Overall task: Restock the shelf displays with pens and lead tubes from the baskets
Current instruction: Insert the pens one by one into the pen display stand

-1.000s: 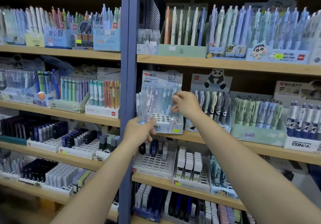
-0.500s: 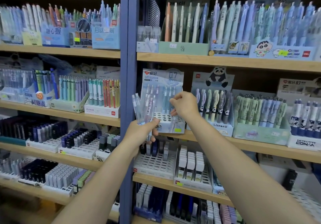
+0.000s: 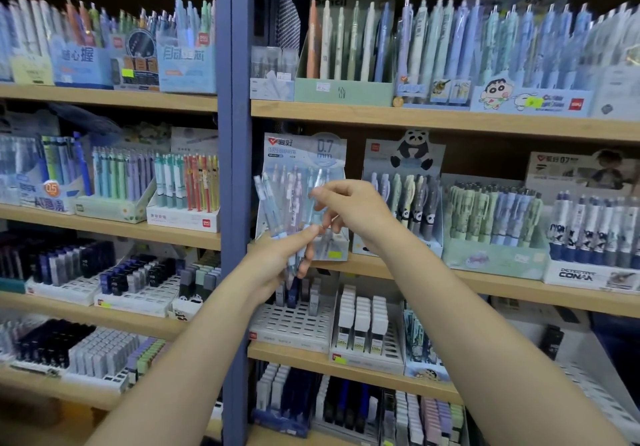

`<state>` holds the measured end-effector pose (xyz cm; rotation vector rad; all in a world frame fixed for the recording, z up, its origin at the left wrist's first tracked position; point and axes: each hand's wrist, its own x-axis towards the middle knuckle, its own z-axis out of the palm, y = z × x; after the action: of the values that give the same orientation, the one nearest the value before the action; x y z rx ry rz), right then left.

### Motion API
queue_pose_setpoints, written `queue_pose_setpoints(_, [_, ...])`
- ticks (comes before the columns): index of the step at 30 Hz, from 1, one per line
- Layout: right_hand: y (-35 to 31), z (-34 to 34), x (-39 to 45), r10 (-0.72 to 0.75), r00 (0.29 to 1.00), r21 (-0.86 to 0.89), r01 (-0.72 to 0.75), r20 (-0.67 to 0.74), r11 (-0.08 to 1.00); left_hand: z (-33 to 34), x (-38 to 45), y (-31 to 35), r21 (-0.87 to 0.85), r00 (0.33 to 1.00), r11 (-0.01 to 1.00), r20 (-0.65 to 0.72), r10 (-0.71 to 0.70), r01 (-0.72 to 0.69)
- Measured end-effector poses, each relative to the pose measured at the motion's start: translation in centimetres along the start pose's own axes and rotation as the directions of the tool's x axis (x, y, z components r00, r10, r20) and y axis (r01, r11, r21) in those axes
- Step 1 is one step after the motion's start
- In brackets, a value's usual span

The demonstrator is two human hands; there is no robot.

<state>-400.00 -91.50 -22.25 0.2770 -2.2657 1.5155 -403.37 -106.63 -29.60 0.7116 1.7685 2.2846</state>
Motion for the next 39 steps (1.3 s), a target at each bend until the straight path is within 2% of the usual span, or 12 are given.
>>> queue_pose_setpoints(3, [0.3, -1.1, -0.3, 0.037, 0.999, 0.087, -0.034, -0.04, 0.996, -0.2, -0.4, -0.8, -0.04, 1.0, 0.999, -0.018, 0.002, -0.002])
queue_pose_setpoints(5, [0.7, -1.6, -0.4, 0.063, 0.997, 0.129, -0.056, -0.054, 0.99, -0.2, -0.6, -1.1, -0.051, 0.996, 0.999, -0.086, -0.003, -0.001])
queue_pose_setpoints(9, [1.0, -1.9, -0.6, 0.07, 0.992, 0.162, -0.052, -0.107, 0.985, 0.2, -0.7, -0.9, 0.005, 0.986, 1.0, -0.165, 0.007, -0.006])
queue_pose_setpoints(14, [0.1, -3.1, -0.2, 0.05, 0.944, 0.217, 0.024, -0.327, 0.976, -0.3, -0.8, -0.5, 0.077, 0.981, 0.994, -0.184, -0.064, 0.079])
queue_pose_setpoints(17, [0.0, -3.5, 0.3, 0.018, 0.916, 0.148, 0.046, -0.402, 0.988, -0.9, -0.7, -0.6, 0.099, 0.986, 0.99, -0.145, -0.082, 0.097])
queue_pose_setpoints(24, [0.9, -2.0, 1.4, -0.054, 0.91, -0.082, 0.023, -0.41, 0.996, -1.0, -1.1, 0.0, 0.066, 0.992, 0.993, -0.089, -0.094, 0.1])
queue_pose_setpoints(32, [1.1, -0.8, 2.3, -0.075, 0.923, -0.127, 0.028, -0.378, 0.991, -2.4, -1.3, -0.4, 0.013, 0.994, 0.999, -0.102, -0.047, 0.048])
queue_pose_setpoints(39, [0.4, -0.2, 2.8, -0.125, 0.907, -0.144, 0.072, -0.401, 0.987, -2.7, -1.4, -0.6, 0.04, 0.994, 0.997, -0.083, -0.065, 0.069])
